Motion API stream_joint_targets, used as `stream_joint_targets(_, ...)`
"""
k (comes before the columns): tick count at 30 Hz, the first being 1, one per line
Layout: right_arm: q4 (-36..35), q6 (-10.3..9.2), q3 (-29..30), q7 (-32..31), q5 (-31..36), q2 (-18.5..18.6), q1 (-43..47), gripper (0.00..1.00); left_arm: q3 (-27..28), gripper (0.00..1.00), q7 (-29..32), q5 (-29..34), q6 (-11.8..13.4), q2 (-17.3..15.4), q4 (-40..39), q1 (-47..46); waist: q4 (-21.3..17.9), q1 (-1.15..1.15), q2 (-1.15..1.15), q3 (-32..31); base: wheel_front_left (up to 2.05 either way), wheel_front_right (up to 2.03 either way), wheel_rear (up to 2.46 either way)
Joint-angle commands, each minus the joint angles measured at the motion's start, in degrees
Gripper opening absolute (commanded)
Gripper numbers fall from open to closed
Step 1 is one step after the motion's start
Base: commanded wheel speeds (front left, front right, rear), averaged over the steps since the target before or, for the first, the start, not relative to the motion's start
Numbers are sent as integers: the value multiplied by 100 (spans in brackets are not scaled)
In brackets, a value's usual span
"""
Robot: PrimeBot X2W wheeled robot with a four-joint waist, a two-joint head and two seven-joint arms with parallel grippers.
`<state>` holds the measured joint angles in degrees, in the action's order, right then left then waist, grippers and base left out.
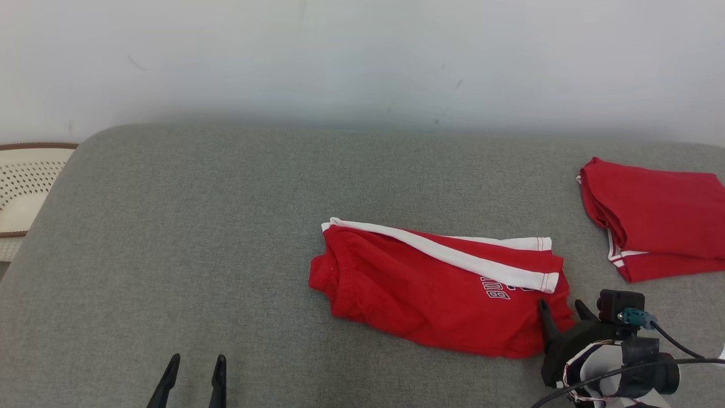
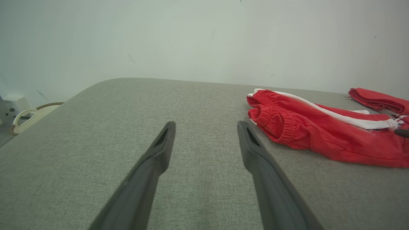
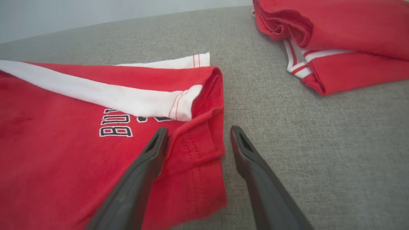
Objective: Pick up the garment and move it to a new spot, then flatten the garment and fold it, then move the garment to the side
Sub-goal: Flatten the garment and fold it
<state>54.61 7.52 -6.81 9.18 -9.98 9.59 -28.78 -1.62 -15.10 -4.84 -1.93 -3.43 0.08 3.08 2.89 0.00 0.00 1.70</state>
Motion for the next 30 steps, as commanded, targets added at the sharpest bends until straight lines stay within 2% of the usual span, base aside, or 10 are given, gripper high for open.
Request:
stream_joint_targets(1, 104, -6, 13, 41, -57, 0, -71, 100, 26, 100, -9, -25, -8, -8, 27, -86, 16, 0, 0, 30, 0, 0, 0)
stream_joint_targets(7, 993, -6, 78, -30, -247, -26, -565, 100, 12, 100, -9, -26, -24, 6, 85, -151, 29, 0, 0, 81, 0, 0, 0)
stream_joint_targets(11, 1298, -5, 18, -40, -528, -207, -730, 100, -14, 100, -9, -29, -40, 14, 114, -195, 56, 0, 0, 99, 0, 0, 0)
stream_joint_targets(12, 1326, -5, -14, -39, -621, -256, -742, 38, -15, 100, -9, -32, -31, 16, 119, -185, 59, 0, 0, 99, 0, 0, 0)
stream_joint_targets(13, 1332, -5, -46, -37, -740, -320, -739, 6, -12, 100, -9, -34, -31, 18, 122, -171, 61, 0, 0, 101, 0, 0, 0)
stream_joint_targets(14, 1328, -5, -90, -37, -854, -366, -716, 0, -5, 100, -9, -38, -26, 21, 125, -157, 60, 0, 0, 100, 0, 0, 0)
stream_joint_targets(17, 1249, -5, -282, -35, -1142, -375, -651, 0, 27, 100, -9, -42, -17, 22, 129, -117, 47, 0, 0, 93, 0, 0, 0)
stream_joint_targets(22, 960, -5, -610, 110, -1589, -124, -547, 0, 63, 100, -9, -52, -13, 28, 145, -76, 9, 0, 0, 30, 0, 0, 0)
stream_joint_targets(30, 73, -5, -1194, 179, -2248, 603, -308, 0, 94, 100, -9, -71, -20, 36, 107, 6, -64, 0, 0, -79, 0, 0, 0)
